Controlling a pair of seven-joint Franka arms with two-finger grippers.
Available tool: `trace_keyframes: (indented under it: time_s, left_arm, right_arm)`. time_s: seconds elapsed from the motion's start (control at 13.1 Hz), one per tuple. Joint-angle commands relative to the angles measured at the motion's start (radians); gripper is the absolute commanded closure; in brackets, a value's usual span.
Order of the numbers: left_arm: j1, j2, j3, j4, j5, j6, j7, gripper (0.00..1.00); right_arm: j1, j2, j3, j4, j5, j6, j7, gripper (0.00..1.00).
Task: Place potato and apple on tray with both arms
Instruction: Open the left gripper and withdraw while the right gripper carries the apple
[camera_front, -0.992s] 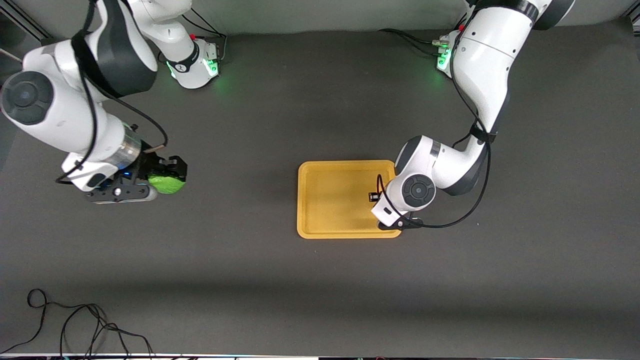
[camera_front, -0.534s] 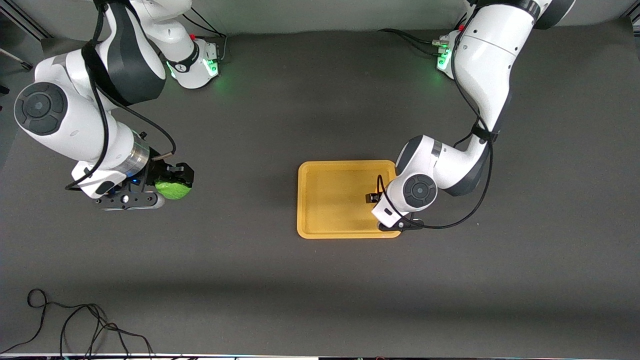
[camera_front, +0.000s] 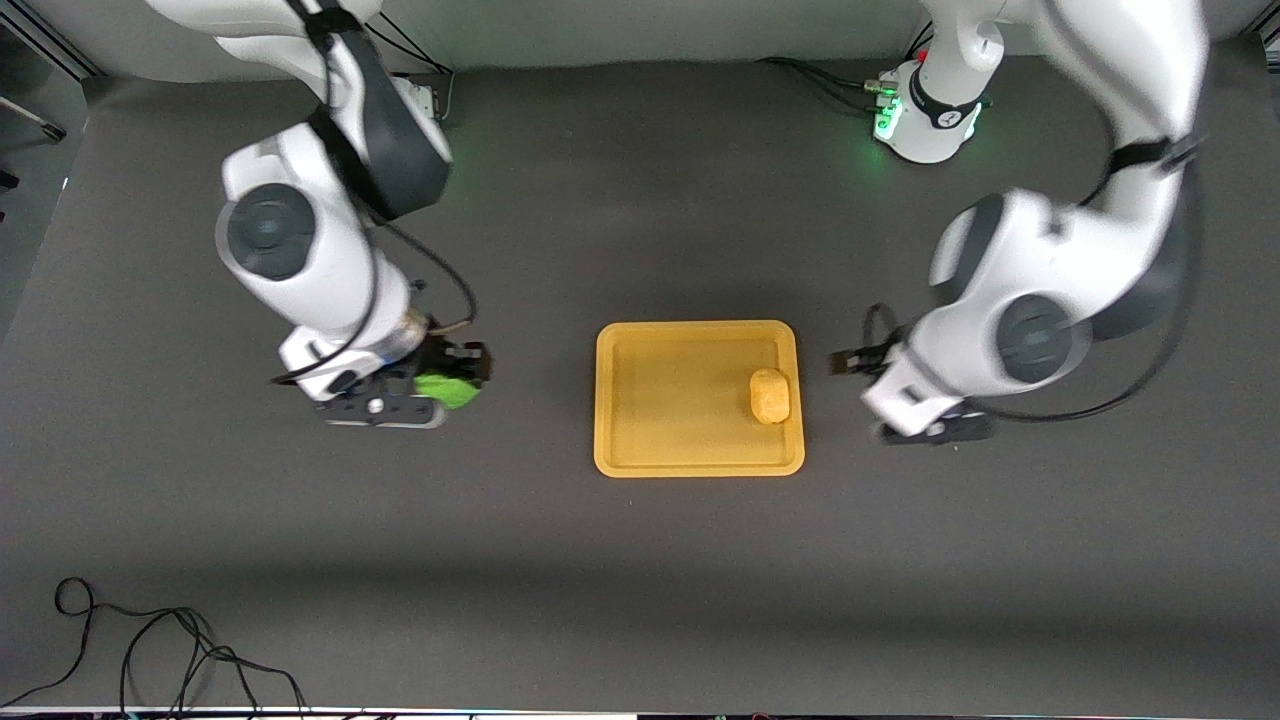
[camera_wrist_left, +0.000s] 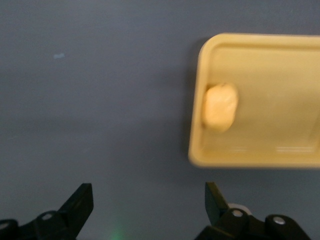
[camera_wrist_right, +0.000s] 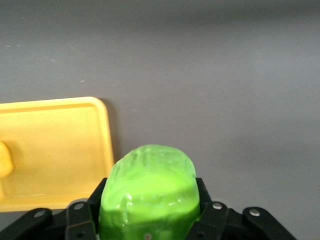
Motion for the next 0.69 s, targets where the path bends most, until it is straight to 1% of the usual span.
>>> trace_keyframes:
  time_s: [0.0,0.08,0.23,0.31,0.38,0.46,0.53,0.61]
  left_arm:
    - [0.113,-0.156,-0.006,-0.048,0.016,-0.062,0.083,0.01]
    - [0.138,-0.188,-0.006,-0.048,0.05,-0.072,0.088,0.01]
    - [0.139,-0.242,-0.008,-0.075,0.162,-0.066,0.116,0.01]
    - [0.151,-0.277,-0.005,-0.097,0.174,-0.05,0.129,0.01]
    - [0.187,-0.3,-0.001,-0.1,0.167,-0.049,0.189,0.01]
    - [0.213,-0.32,-0.001,-0.099,0.164,-0.061,0.25,0.01]
    - [0.236,-0.343,0.002,-0.097,0.164,-0.064,0.275,0.01]
    - [0.275,-0.357,-0.001,-0.091,0.159,-0.063,0.297,0.01]
  right_arm:
    - [0.112,0.139,-0.01,0.169,-0.011,-0.013,0.202,0.5]
    - [0.162,0.194,-0.013,0.238,-0.012,-0.013,0.281,0.5]
    - [0.244,0.312,-0.013,0.384,-0.012,-0.013,0.431,0.5]
    - [0.29,0.363,-0.015,0.439,-0.012,-0.006,0.491,0.5]
    - [0.337,0.407,-0.02,0.464,-0.029,0.026,0.539,0.5]
    - [0.356,0.443,-0.02,0.461,-0.064,0.074,0.566,0.5]
    - [0.361,0.486,-0.018,0.461,-0.089,0.107,0.573,0.5]
    - [0.362,0.524,-0.018,0.461,-0.095,0.142,0.573,0.5]
